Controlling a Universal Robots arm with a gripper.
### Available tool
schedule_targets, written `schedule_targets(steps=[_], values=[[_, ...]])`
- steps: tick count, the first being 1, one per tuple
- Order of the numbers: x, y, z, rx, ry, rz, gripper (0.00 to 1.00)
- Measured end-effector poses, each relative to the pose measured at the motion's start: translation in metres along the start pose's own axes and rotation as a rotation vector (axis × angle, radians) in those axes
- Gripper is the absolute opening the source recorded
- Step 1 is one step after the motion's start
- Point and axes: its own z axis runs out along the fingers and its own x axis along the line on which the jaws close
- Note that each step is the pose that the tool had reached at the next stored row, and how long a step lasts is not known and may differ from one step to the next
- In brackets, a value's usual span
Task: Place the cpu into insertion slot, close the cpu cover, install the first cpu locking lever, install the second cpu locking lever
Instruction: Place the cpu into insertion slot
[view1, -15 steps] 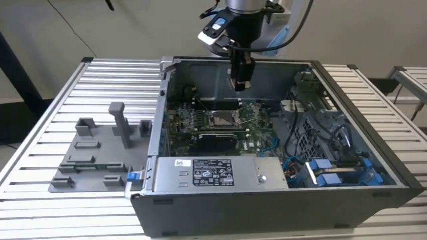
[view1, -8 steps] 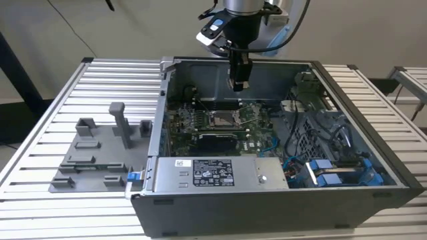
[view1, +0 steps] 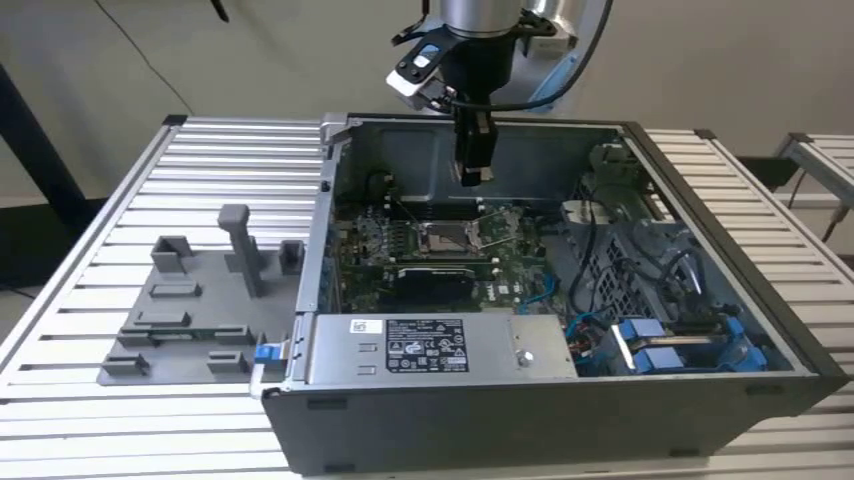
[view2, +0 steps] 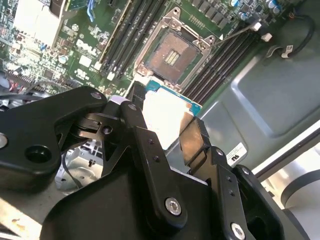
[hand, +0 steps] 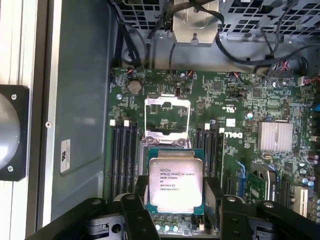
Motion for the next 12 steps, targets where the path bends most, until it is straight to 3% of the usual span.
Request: schedule_targets(steps=[8, 12], values=[[-0.0001, -0.0014, 0.0058, 0.0122, 0.0011, 0.012, 0.54], [-0.0002, -0.003, 0.0115, 0.013, 0.0009, 0.017, 0.54]])
